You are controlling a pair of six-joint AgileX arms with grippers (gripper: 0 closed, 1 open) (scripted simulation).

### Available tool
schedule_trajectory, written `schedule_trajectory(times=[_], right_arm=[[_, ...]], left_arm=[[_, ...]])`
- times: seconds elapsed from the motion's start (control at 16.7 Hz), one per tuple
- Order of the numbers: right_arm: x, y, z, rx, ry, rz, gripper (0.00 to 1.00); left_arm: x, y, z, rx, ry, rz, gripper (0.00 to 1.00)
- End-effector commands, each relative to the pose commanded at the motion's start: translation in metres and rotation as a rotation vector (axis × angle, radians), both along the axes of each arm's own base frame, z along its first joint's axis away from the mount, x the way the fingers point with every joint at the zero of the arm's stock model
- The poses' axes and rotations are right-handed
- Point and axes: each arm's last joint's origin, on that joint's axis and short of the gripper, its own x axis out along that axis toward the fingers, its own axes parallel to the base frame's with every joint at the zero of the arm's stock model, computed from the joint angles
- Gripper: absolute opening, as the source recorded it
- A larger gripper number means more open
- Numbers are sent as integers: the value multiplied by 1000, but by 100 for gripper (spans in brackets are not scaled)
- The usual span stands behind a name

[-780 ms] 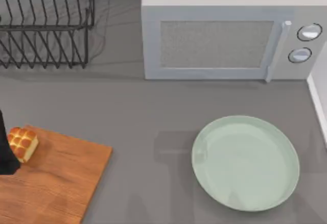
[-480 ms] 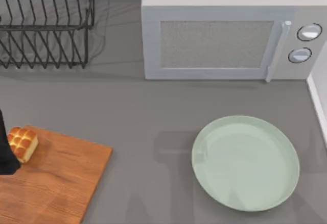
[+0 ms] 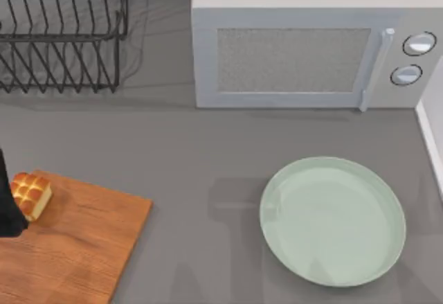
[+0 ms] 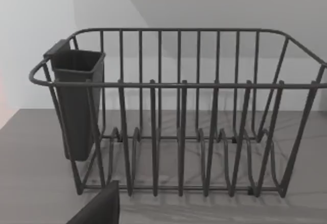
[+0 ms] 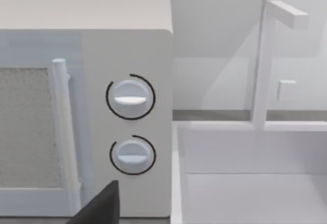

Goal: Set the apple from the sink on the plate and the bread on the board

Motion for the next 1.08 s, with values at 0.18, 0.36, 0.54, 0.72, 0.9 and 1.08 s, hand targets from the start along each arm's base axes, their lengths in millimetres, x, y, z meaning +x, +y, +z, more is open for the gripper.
schedule_trajectory(times=[0.18,0.36,0.54,0.72,0.9,1.08], right_arm=[[0,0,0,0,0,0,100],[0,0,0,0,0,0,100],[0,0,0,0,0,0,100],[0,0,2,-2,7,-2,100],[2,-2,17,-17,76,-18,100],[11,-5,42,-42,217,-44,100]], left_arm=[[0,0,0,0,0,0,100],[0,0,0,0,0,0,100],[0,0,0,0,0,0,100],[0,0,0,0,0,0,100],[0,0,0,0,0,0,100],[0,0,0,0,0,0,100]])
